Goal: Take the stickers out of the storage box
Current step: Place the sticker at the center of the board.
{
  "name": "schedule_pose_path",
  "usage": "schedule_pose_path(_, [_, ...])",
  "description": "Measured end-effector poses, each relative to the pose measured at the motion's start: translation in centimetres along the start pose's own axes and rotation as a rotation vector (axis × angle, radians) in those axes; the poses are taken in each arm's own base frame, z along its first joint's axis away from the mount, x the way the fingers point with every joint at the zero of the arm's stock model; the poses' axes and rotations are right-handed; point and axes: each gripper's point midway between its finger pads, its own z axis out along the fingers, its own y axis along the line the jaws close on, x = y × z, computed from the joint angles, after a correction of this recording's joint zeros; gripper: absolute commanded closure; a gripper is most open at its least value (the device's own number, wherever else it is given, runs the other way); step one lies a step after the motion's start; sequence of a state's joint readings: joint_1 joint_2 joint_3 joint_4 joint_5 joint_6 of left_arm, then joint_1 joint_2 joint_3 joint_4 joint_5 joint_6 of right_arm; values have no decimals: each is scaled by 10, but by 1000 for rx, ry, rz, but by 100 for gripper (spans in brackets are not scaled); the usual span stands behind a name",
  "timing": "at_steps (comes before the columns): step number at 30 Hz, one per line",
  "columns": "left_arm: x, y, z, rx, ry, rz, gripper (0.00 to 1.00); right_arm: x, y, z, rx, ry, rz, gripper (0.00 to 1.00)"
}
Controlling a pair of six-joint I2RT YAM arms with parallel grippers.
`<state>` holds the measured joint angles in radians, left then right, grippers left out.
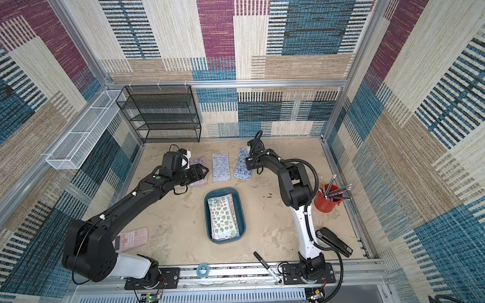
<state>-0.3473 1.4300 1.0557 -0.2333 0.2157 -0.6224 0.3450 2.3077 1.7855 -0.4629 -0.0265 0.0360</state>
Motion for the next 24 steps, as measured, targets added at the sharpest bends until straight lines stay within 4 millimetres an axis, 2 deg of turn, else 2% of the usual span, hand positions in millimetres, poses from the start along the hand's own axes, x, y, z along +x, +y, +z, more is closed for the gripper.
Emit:
schedule_pose_path(4, [-1, -2, -6, 2, -8, -1, 30, 7, -4, -18, 21, -1, 9, 43])
schedule_pose_path(9, [-5, -3, -20, -4, -41, 4, 30, -21, -3, -70, 25, -122, 37, 46])
schedule_pose_path(10, [-5, -3, -22, -3, -45, 5, 30, -28, -2, -80, 20, -151, 43, 53])
schedule_pose_path(11, [-4, -3, -25, -3, -46, 5, 30, -32, 0, -88, 8, -177, 50, 68])
schedule_pose_path(12, [-3, -3, -26, -5, -45, 4, 30, -33, 3, -93, -8, -189, 58, 89])
schedule_pose_path(13, [-2, -3, -29, -5, -46, 4, 31, -32, 6, -95, -29, -192, 67, 100])
schedule_pose_path(19, [4, 5, -39, -35, -48, 1, 31, -13, 33, -81, -134, -145, 93, 100])
schedule_pose_path(24, [11, 12, -37, -57, -35, -5, 32, 10, 58, -54, -182, -71, 86, 100])
